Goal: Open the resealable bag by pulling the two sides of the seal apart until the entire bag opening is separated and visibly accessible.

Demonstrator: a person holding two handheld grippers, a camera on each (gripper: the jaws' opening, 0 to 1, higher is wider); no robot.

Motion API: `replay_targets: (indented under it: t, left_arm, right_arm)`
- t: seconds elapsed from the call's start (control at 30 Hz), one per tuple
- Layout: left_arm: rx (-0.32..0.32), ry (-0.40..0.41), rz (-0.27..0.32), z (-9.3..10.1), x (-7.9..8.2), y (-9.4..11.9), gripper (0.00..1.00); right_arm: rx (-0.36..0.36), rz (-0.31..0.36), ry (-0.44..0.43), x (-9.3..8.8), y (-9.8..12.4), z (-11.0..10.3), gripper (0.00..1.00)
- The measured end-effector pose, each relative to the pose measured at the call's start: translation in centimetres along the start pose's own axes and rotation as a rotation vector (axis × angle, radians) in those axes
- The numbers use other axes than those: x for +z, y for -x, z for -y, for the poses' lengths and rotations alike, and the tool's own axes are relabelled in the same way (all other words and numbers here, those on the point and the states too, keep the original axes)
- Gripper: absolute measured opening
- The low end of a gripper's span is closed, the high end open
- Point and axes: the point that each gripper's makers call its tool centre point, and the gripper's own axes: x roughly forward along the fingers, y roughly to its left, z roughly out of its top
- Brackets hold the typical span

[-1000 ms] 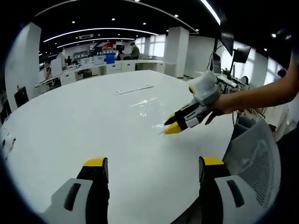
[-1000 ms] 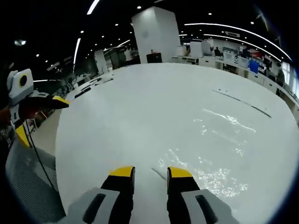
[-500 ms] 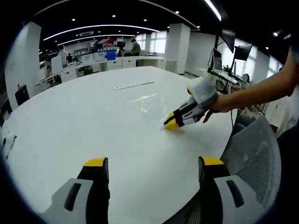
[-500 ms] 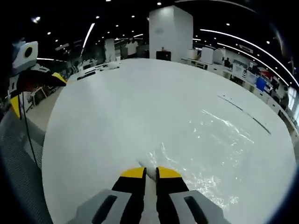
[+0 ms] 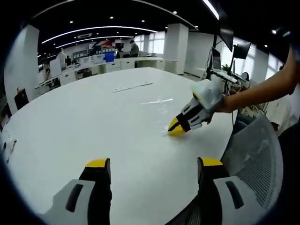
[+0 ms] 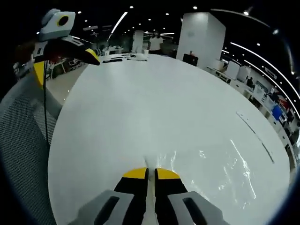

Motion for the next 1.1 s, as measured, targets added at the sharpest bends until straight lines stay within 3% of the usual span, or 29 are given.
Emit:
replay_targets:
  t: [0.03, 0.1, 0.23, 0.43, 0.7, 1.03, 1.1]
  left_arm:
    - [0.052, -0.054, -0.014, -0.8, -0.1, 0.2, 0.66]
    - [0.048, -0.087, -0.005, -0.4, 0.1, 0.2, 0.57]
    - [0.02, -0.078, -0.011, 0.4, -0.1, 0.0, 0.59]
    - [-0.021, -0.178, -0.028, 1.9, -0.2, 0.2, 0.53]
    - [-0.124, -0.315, -0.027, 5.6, -0.3, 0.1, 0.45]
    - [-0.179, -0.532, -0.057, 8.1, -0.5, -0.6, 0.37]
    - [-0.185, -0.541, -0.049, 8.4, -0.5, -1.0, 0.35]
  right_arm:
    - [-0.02, -0.01, -0.004, -0.1, 0.1, 0.1, 0.01]
    - [-0.023, -0.023, -0.015, -0.2, 0.5, -0.3, 0.01]
    - [-0.002, -0.012, -0.009, 0.3, 1.1, -1.7, 0.01]
    - [0.036, 0.002, -0.04, 1.0, 2.4, -3.7, 0.01]
    - [0.095, 0.013, -0.048, 1.6, 4.0, -7.1, 0.01]
    - [0.141, 0.02, -0.034, 2.2, 5.3, -10.6, 0.01]
    - [0.149, 0.023, -0.03, 2.4, 5.4, -11.1, 0.01]
